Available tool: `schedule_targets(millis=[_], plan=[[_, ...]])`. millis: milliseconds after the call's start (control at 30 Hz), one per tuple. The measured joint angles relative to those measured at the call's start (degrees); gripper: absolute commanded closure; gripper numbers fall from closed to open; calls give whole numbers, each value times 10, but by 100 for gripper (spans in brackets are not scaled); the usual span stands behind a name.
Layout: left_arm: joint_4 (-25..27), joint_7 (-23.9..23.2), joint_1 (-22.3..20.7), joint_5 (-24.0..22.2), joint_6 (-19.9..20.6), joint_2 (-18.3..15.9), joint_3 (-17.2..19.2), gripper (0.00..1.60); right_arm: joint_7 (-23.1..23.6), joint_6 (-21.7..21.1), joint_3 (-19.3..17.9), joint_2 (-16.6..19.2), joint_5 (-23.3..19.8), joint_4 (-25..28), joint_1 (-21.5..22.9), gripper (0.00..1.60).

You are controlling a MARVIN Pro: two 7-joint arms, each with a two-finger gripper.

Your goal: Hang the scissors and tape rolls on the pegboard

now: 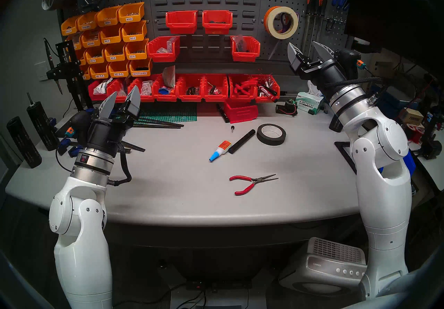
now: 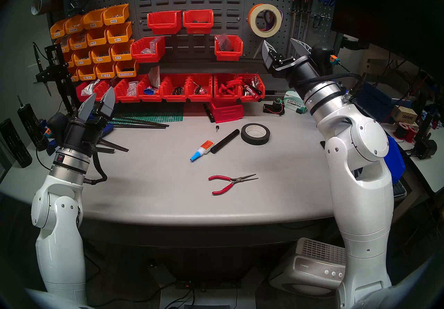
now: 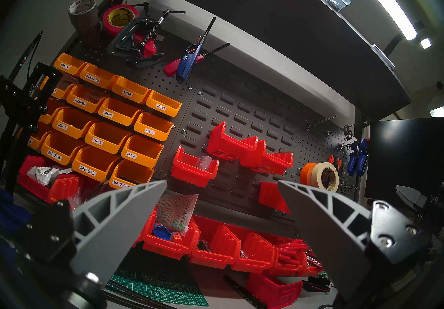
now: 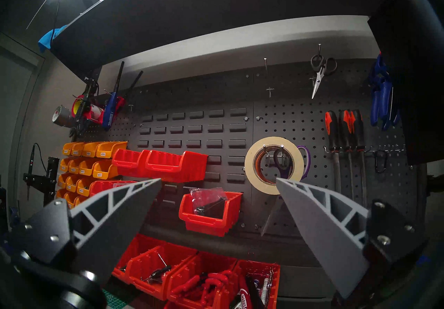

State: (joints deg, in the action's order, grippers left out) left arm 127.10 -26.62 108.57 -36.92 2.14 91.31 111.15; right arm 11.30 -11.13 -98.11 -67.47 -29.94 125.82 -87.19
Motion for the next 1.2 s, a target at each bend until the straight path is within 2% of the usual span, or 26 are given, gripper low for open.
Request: schedule_targets(millis=[233, 433, 667, 900, 1200], plan=[[0, 0, 0, 0, 0, 0, 0, 0, -34, -1, -12, -27, 23, 45, -55, 0], [1, 0, 0, 0, 0, 0, 0, 0, -59, -19, -18, -59, 36, 77, -102, 0], [1, 0, 0, 0, 0, 0, 0, 0, -73, -33, -23, -96, 45, 108, -161, 0], [2, 0, 0, 0, 0, 0, 0, 0, -75, -15, -24, -112, 52, 118, -211, 0], [2, 0, 0, 0, 0, 0, 0, 0, -66, 1, -23, -117, 62, 120, -241, 0]])
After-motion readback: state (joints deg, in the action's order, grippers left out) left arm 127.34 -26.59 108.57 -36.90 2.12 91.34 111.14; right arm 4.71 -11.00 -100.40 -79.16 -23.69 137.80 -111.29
